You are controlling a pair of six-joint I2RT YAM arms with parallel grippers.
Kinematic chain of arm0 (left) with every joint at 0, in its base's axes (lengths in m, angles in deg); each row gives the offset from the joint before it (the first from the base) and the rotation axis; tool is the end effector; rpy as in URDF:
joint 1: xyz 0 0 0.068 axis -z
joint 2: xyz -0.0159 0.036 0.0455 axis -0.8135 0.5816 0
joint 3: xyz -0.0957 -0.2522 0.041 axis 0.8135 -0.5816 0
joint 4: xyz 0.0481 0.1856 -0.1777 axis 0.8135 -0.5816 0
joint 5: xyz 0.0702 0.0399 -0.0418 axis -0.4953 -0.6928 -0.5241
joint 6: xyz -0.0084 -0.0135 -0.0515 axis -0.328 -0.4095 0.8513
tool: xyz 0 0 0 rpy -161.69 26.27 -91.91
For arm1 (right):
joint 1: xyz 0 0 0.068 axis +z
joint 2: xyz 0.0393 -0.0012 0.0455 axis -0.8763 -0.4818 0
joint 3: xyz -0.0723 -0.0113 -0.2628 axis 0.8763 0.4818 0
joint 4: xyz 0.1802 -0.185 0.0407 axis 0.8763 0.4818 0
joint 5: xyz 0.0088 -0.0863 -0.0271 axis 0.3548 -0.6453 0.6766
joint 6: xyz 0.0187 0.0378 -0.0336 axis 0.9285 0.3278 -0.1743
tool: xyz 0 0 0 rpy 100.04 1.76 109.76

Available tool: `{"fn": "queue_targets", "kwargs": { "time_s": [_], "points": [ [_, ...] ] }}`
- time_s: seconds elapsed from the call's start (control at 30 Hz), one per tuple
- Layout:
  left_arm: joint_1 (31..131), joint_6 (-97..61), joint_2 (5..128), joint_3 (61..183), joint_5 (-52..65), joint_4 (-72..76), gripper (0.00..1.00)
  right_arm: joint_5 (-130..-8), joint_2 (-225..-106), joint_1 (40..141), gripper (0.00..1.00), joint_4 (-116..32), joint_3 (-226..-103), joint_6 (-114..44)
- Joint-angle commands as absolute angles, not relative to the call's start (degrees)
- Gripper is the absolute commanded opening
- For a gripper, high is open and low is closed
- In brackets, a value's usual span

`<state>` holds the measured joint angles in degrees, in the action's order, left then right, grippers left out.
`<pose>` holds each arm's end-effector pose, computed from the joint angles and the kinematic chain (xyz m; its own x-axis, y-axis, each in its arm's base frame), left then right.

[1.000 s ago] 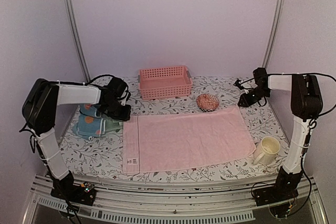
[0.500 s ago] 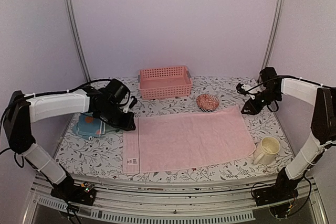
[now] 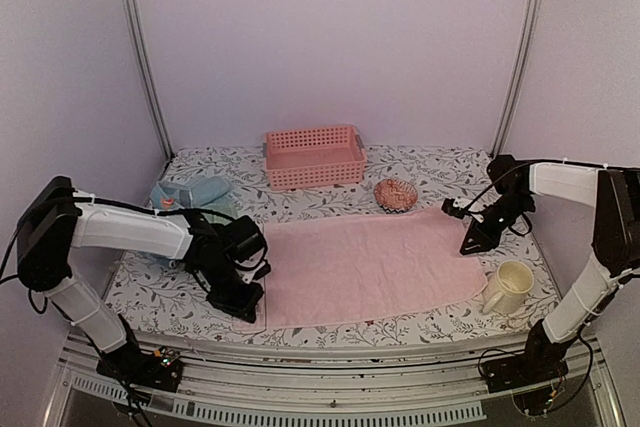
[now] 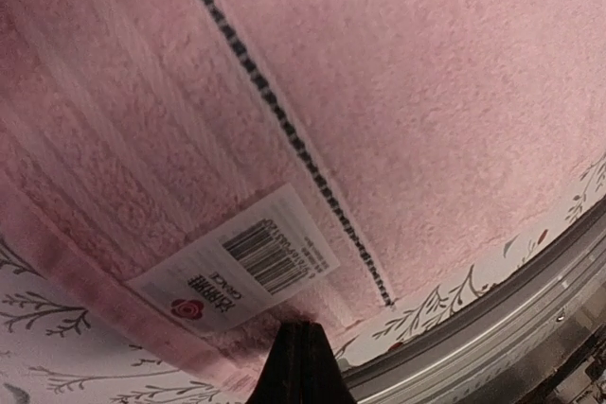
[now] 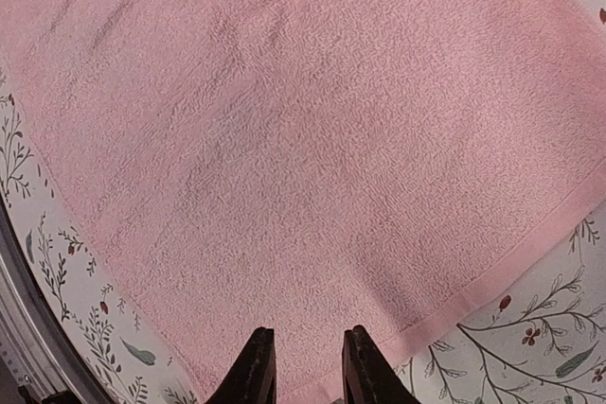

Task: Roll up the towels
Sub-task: Smooth out the towel at the center of the board.

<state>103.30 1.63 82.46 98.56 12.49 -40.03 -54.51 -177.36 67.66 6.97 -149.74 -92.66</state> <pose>0.1659 -0.2032 0.1488 -0.9484 0.3169 0.0122 0.3014 0.9127 -0.2761 0.2838 0.0454 0.1918 -0.4975 -0.7831 -0.3733 -0.8632 0.4896 0.1232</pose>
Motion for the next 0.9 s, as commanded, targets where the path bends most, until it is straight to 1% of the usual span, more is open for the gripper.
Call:
{"fn": "queue_targets", "kwargs": {
  "time_s": [0.0,0.17,0.4,0.5,0.6,0.67,0.7,0.8,0.87],
  "points": [
    [105.28,7.90,81.71,94.76,12.45,-41.48,0.00,-52.93,-177.92,68.12,0.27,6.46,-150.65,-93.84],
    [106.90,12.39,79.97,90.02,13.51,-41.82,0.00,-51.45,-178.99,68.19,0.27,6.55,-151.67,-92.98],
    [109.46,17.37,73.51,83.50,14.84,-42.13,0.00,-49.70,-179.76,68.14,0.27,7.69,-153.92,-92.80],
    [109.46,15.52,73.16,86.90,13.10,-44.96,0.00,-48.98,-181.40,68.03,0.27,8.00,-156.70,-91.22],
    [108.99,12.08,73.94,93.37,10.14,-48.77,0.01,-49.69,-183.81,66.59,0.27,6.69,-161.45,-87.84],
    [107.49,9.54,74.53,97.60,8.63,-50.00,0.10,-50.90,-186.64,65.20,0.27,5.62,-165.48,-84.55],
    [106.49,8.74,74.75,99.49,7.86,-50.08,0.17,-51.81,-188.13,64.46,0.28,5.13,-167.49,-83.27],
    [102.19,6.24,75.00,103.35,5.35,-48.80,0.36,-53.70,-192.00,63.12,0.33,3.75,-172.62,-78.95],
    [98.14,4.60,74.94,104.41,3.73,-46.53,0.44,-53.60,-194.72,62.84,0.35,3.43,-175.41,-77.77]
  ]
}}
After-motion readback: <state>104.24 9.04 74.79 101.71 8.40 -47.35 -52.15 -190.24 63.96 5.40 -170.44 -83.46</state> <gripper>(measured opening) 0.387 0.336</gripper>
